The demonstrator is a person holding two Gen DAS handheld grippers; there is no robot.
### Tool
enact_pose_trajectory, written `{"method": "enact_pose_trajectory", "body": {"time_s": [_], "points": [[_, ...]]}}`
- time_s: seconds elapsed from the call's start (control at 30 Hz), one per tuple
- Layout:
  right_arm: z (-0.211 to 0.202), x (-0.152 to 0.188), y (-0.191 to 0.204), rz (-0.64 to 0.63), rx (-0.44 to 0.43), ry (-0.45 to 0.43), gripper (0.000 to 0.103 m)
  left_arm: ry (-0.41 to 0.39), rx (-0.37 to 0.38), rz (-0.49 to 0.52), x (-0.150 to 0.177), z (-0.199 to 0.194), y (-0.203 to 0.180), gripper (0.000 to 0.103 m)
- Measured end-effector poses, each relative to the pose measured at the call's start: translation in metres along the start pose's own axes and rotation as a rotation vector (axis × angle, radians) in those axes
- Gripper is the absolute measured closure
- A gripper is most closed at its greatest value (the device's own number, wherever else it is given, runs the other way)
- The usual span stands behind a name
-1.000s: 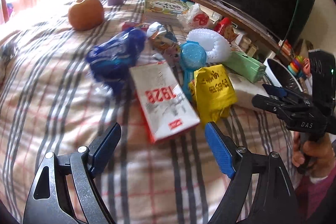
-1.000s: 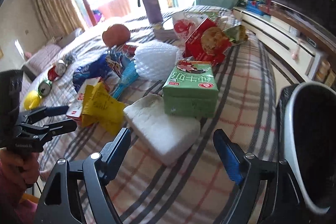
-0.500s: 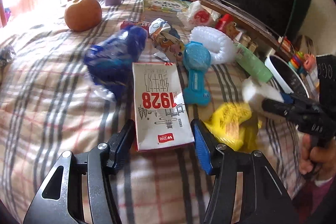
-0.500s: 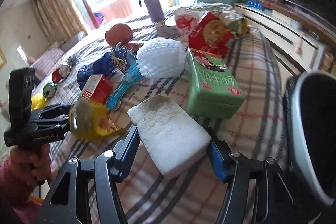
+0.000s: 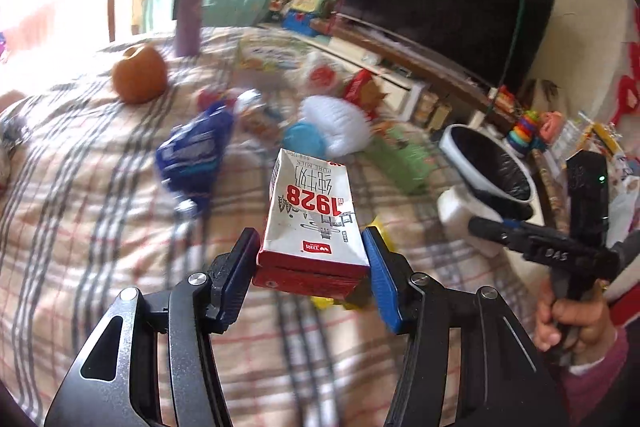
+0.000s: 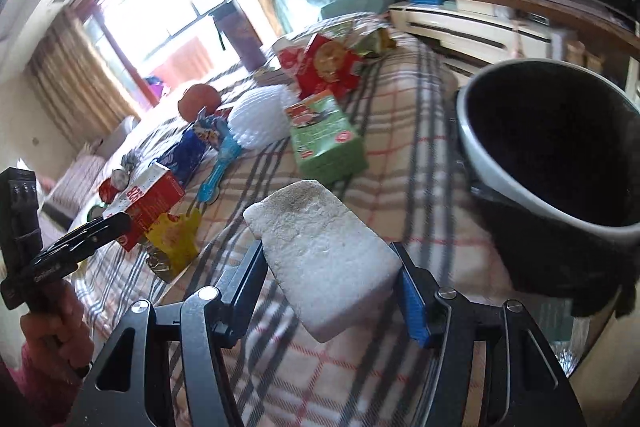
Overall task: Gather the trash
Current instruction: 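Grasp the white milk carton with left gripper while right grasps white foam block, then carry the carton and foam block over the bin and release both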
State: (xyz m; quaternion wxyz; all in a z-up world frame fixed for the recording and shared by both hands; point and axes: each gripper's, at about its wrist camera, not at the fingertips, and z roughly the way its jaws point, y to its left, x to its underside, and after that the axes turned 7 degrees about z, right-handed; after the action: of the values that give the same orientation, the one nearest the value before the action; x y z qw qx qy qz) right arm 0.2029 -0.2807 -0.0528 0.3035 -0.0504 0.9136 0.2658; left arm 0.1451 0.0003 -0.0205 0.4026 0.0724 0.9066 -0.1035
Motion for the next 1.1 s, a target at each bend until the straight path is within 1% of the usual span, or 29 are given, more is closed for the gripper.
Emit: {"method": "enact_pose_trajectory", "body": {"time_s": [0.3, 0.57, 0.87, 1.1], "points": [[-0.033, -0.003, -0.023, 0.056, 0.037, -0.071, 0.041, -0.01, 0.086, 0.085, -0.019, 0.019, -0.053, 0.05], [-0.059, -0.011, -0.046, 0.1, 0.085, -0.134, 0.041, -0.017, 0.141, 0.136, -0.032, 0.029, -0.088, 0.05], [-0.075, -0.023, -0.066, 0.131, 0.142, -0.164, 0.041, -0.01, 0.199, 0.182, -0.045, 0.051, -0.124, 0.05], [-0.082, -0.028, -0.084, 0.157, 0.17, -0.176, 0.041, -0.004, 0.224, 0.217, -0.054, 0.065, -0.145, 0.05]]}}
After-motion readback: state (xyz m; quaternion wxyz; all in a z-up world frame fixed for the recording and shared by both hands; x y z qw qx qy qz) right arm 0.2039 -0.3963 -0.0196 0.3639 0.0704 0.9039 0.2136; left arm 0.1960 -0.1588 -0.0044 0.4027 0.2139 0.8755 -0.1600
